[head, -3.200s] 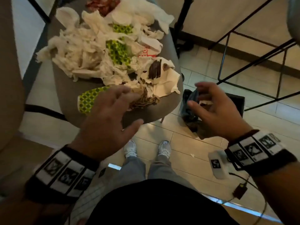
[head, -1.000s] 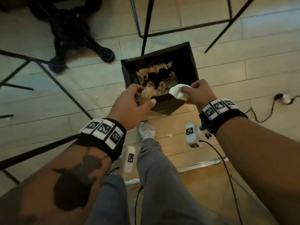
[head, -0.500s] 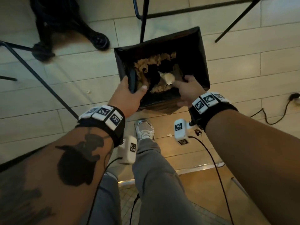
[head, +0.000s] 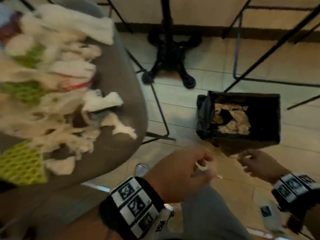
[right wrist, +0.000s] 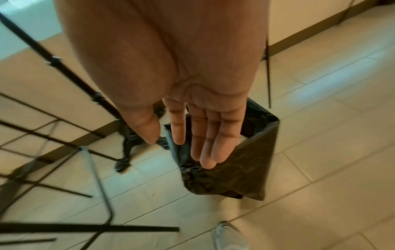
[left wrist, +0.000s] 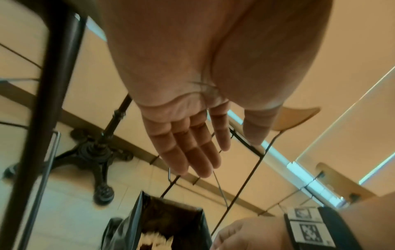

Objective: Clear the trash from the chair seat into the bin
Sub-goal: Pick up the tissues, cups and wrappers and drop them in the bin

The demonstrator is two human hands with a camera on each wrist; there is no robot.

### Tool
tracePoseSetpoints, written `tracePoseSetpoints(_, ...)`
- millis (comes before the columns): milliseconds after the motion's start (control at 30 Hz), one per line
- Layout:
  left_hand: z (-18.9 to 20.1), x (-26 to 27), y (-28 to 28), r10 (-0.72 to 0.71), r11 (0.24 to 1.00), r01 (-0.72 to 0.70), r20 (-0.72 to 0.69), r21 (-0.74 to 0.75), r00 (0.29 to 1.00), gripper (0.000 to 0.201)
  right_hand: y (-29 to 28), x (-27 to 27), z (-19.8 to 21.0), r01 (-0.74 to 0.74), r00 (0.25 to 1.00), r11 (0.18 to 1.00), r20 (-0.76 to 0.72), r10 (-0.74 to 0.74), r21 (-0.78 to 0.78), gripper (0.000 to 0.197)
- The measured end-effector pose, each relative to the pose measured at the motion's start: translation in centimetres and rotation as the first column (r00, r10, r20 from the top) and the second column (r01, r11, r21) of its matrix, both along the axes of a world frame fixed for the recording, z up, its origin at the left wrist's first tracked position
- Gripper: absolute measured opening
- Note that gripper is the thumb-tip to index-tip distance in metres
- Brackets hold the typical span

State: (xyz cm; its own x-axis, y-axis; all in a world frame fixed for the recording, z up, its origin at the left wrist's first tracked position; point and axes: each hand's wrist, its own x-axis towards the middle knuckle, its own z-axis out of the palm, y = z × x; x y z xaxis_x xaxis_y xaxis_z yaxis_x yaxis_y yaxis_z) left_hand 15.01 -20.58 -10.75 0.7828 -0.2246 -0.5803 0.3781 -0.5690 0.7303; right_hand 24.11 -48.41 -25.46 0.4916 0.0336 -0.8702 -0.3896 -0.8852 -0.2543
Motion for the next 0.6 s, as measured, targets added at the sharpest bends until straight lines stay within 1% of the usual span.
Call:
tracePoseSetpoints(100,4.5,-3.9,4.1,0.123,0.992,-0.118,0.107,-0.051,0.987,0.031,5.5,-1.6,5.5,-0.160,0.982,0.985,0.116,0.151,0.068,0.011)
tracePoseSetpoints(167,6.7,-6.7,6.6,0.206,0.977,-0.193,0.163,-0.091,0.965,0.029,9.3,-2.5,9.6,-0.249,0.949,0.961,0.230,0.216,0.124,0.006)
tracePoseSetpoints(200,7.7,-8.0,7.8,0.238,0.969,-0.220,0.183,-0.113,0.954,0.028,11.1,-3.0,11.7,-0.289,0.926,0.946,0.292,0.238,0.146,0.008)
tracePoseSetpoints(267,9.5,-10.3,10.1,0.289,0.954,-0.261,0.215,-0.149,0.933,0.026,14.6,-4.0,15.9,-0.342,0.885,0.921,0.394,0.247,0.189,0.017)
tracePoseSetpoints(367,11.5,-13.3,13.8,0.350,0.936,-0.323,0.294,-0.136,0.889,0.023,20.0,-5.7,21.4,-0.381,0.844,0.883,0.494,0.210,0.275,0.017)
tracePoseSetpoints(433,12.2,-15.0,16.1,0.387,0.917,-0.393,0.397,-0.069,0.832,0.024,23.3,-6.5,24.0,-0.429,0.801,0.851,0.562,0.205,0.302,0.027)
tracePoseSetpoints(500,12.5,-16.4,18.4,0.396,0.871,-0.490,0.532,0.041,0.748,0.028,26.2,-6.7,25.5,-0.486,0.738,0.819,0.646,0.196,0.306,0.042)
tracePoseSetpoints(533,12.6,-17.0,19.4,0.386,0.825,-0.552,0.594,0.119,0.706,0.034,27.3,-6.6,25.7,-0.508,0.707,0.804,0.684,0.183,0.309,0.048)
tracePoseSetpoints(600,12.3,-17.7,21.5,0.369,0.683,-0.678,0.672,0.272,0.642,0.053,29.6,-6.1,25.6,-0.550,0.650,0.786,0.736,0.190,0.282,0.064)
